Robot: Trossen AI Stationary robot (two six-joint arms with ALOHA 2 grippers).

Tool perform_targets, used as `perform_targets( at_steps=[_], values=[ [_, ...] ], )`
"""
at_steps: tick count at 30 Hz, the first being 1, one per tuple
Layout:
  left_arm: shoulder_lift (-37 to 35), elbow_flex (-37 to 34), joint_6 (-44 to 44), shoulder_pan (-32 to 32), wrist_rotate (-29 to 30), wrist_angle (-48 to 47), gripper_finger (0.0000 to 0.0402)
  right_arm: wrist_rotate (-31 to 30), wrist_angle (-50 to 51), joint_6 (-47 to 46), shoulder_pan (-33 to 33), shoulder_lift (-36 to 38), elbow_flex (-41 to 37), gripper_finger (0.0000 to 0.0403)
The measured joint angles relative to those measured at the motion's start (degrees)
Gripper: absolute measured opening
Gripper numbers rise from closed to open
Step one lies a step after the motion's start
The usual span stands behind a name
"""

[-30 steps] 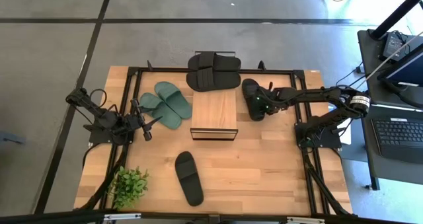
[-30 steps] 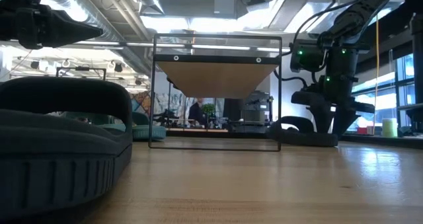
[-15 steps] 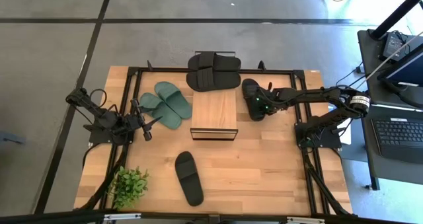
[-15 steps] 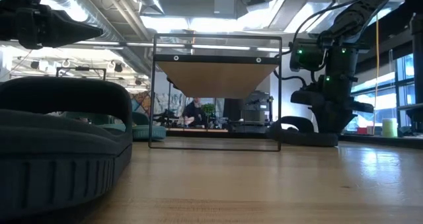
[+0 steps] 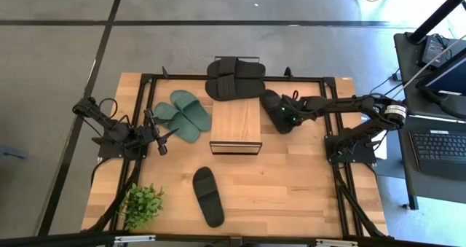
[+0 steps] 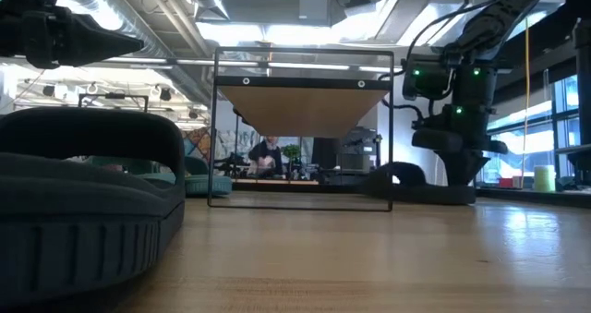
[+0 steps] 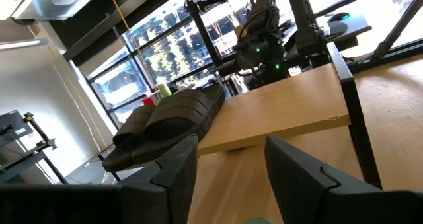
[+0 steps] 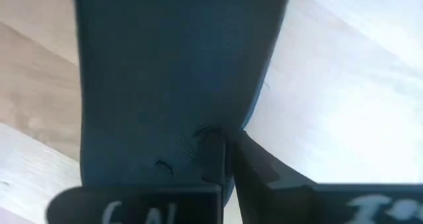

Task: Pick and place slides into the shelf
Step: Put the black slide under the shelf

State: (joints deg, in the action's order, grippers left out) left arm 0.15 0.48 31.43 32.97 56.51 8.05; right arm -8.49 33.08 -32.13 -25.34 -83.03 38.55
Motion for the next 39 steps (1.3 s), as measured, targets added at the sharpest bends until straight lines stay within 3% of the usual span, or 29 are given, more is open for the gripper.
perform_targets(
  at_steps=[11,20,27,39],
  values=[
    [0.0,0.0,0.0,0.0,0.0,0.0,0.0168,-1.1,6.1,19.4,-1.2,0.0,7.1,0.0009],
    [0.0,0.0,0.0,0.0,0.0,0.0,0.0168,-5.8,4.4,37.9,-3.9,0.0,9.5,0.0009],
    [0.0,0.0,0.0,0.0,0.0,0.0,0.0168,-10.1,0.4,44.7,-7.3,0.1,9.5,0.0008],
    [0.0,0.0,0.0,0.0,0.0,0.0,0.0168,-1.9,-6.4,55.1,-13.1,-2.4,9.5,0.0008]
  ],
)
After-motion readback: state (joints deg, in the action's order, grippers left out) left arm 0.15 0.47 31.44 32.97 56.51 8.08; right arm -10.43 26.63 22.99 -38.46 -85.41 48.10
